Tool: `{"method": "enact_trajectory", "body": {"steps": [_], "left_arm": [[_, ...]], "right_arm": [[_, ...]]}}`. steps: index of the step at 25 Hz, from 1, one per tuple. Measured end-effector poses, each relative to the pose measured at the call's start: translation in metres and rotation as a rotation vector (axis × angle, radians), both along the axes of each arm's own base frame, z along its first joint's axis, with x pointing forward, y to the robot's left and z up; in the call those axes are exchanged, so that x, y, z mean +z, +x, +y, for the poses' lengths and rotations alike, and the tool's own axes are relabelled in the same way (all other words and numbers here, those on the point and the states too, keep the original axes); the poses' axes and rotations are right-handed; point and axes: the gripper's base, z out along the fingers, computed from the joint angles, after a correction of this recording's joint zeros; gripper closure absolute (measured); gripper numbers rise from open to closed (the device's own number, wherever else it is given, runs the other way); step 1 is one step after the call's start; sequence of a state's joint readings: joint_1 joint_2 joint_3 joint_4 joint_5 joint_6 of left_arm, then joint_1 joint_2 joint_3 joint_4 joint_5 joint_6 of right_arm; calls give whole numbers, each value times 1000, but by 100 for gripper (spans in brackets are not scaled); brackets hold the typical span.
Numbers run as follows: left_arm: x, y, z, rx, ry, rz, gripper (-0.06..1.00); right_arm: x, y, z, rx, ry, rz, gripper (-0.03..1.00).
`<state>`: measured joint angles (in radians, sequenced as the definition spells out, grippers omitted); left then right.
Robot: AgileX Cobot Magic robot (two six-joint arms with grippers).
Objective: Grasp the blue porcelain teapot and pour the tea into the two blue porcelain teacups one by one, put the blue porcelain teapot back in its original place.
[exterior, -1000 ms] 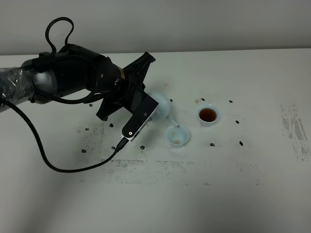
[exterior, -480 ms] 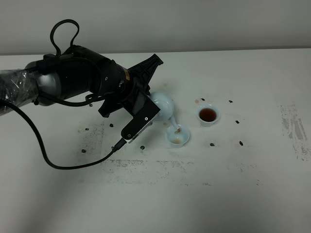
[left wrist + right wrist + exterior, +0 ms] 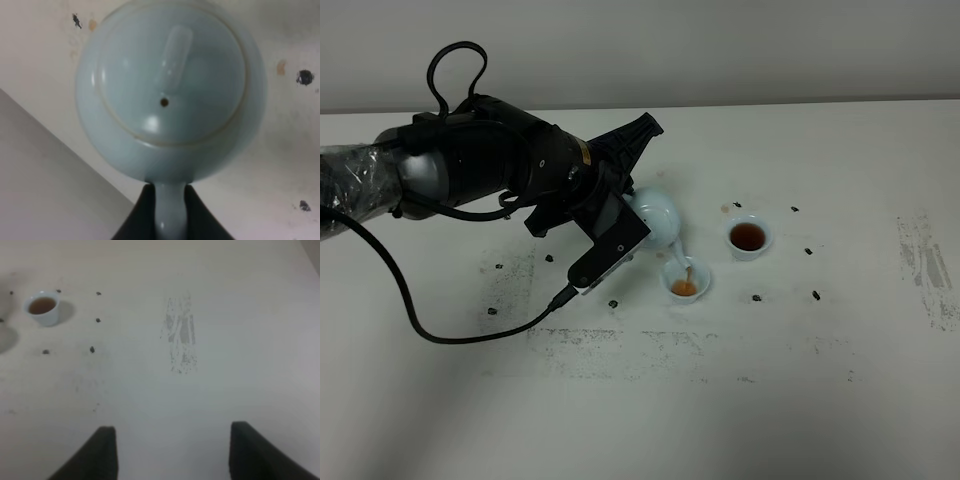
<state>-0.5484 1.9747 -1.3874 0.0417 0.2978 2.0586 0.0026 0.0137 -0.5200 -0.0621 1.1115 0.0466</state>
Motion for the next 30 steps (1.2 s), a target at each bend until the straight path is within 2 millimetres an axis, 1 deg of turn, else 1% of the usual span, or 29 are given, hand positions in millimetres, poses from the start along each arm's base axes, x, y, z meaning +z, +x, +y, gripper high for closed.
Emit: {"method": "enact_trajectory", "body": {"steps": [30], "left_arm": [[1, 2, 0, -33, 27, -42, 91]], "right_arm": [[0, 0, 0, 0, 0, 0, 49]]}}
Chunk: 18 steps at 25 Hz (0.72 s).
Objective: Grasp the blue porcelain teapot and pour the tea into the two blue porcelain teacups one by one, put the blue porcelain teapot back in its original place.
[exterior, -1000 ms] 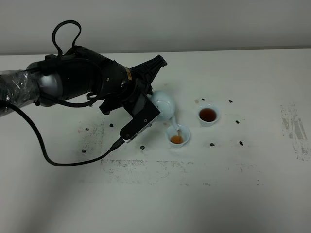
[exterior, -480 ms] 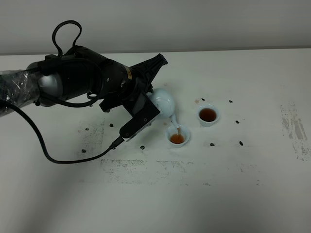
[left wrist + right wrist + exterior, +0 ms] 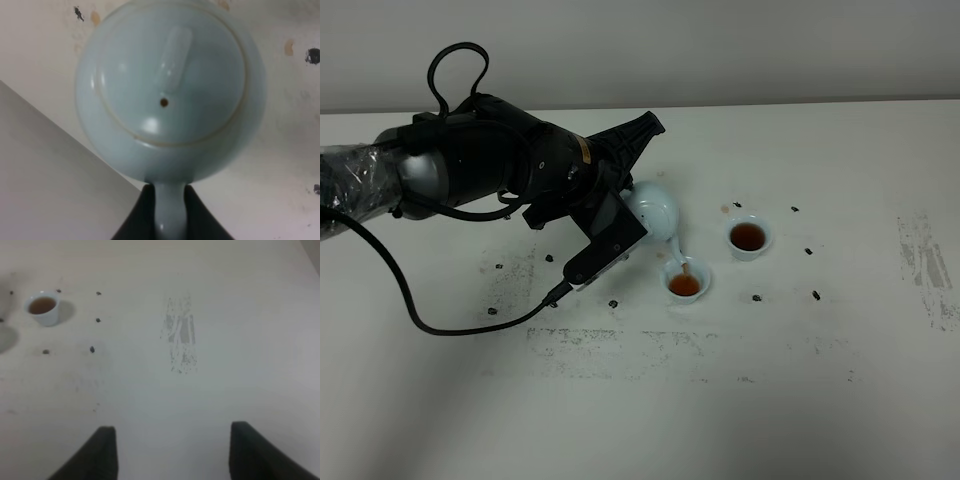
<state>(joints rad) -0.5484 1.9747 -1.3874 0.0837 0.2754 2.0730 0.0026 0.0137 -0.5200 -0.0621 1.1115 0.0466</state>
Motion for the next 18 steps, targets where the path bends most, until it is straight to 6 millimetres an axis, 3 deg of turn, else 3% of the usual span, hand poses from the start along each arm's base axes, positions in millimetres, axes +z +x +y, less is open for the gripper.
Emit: {"method": "enact_trajectory", "body": {"steps": [18], "left_arm": [[0, -1, -3, -24, 15, -17, 91]], "right_arm": [[0, 0, 0, 0, 0, 0, 49]]}}
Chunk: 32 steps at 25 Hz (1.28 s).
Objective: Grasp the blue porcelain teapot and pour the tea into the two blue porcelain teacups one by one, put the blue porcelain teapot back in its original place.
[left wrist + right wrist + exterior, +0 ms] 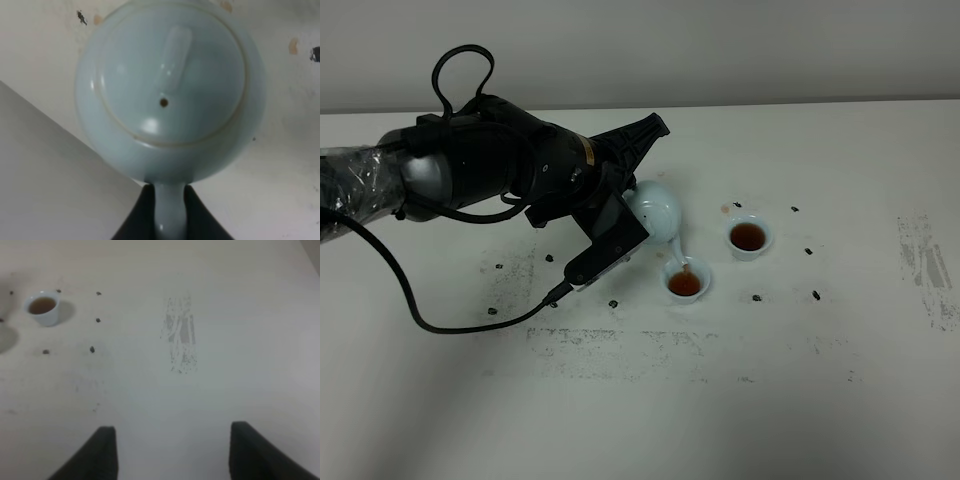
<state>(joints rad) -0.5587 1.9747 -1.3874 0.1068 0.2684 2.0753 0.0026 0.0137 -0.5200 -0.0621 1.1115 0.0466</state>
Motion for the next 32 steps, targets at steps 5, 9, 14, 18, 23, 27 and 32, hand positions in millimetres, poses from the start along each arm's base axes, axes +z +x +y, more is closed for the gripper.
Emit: {"method": "enact_trajectory", "body": {"steps": [5, 9, 14, 18, 23, 27, 32], "left_arm": [[1, 1, 0, -2, -4, -9, 91], [1, 1, -1, -3, -7, -14, 91], [1, 1, 0, -12, 5, -24, 91], [1, 2, 0, -15, 10, -28, 91], [1, 2, 0, -16, 10, -29, 91], [1, 2, 0, -16, 9, -30, 91], [2, 2, -1, -18, 5, -40, 91]], "right_arm": [[0, 0, 0, 0, 0, 0, 49], [0, 0, 0, 0, 0, 0, 49], [0, 0, 0, 0, 0, 0, 49], [0, 0, 0, 0, 0, 0, 49], [0, 0, 0, 0, 0, 0, 49], [0, 0, 0, 0, 0, 0, 49], [0, 0, 0, 0, 0, 0, 49]]}}
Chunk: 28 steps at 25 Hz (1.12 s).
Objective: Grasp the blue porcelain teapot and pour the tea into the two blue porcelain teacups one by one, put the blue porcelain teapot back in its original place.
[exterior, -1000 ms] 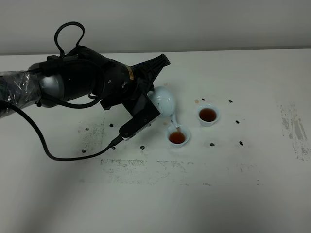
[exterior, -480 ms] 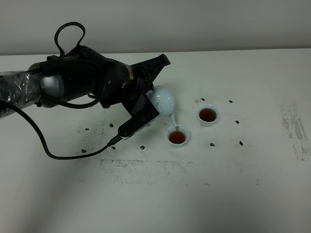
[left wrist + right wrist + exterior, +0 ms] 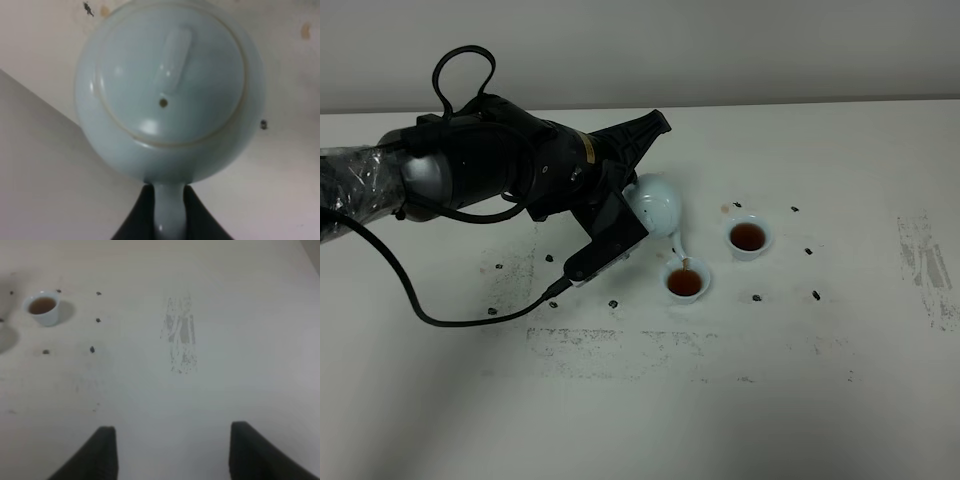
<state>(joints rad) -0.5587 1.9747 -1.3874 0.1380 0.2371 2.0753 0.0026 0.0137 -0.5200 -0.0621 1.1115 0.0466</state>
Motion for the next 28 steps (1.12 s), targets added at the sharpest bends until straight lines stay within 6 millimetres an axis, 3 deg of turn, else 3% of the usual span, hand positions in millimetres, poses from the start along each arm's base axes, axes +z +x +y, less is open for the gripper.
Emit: {"method": "enact_trajectory", "body": {"steps": [28], "left_arm": [[1, 1, 0, -14, 16, -18, 91]], "right_arm": [[0, 0, 0, 0, 0, 0, 49]]}}
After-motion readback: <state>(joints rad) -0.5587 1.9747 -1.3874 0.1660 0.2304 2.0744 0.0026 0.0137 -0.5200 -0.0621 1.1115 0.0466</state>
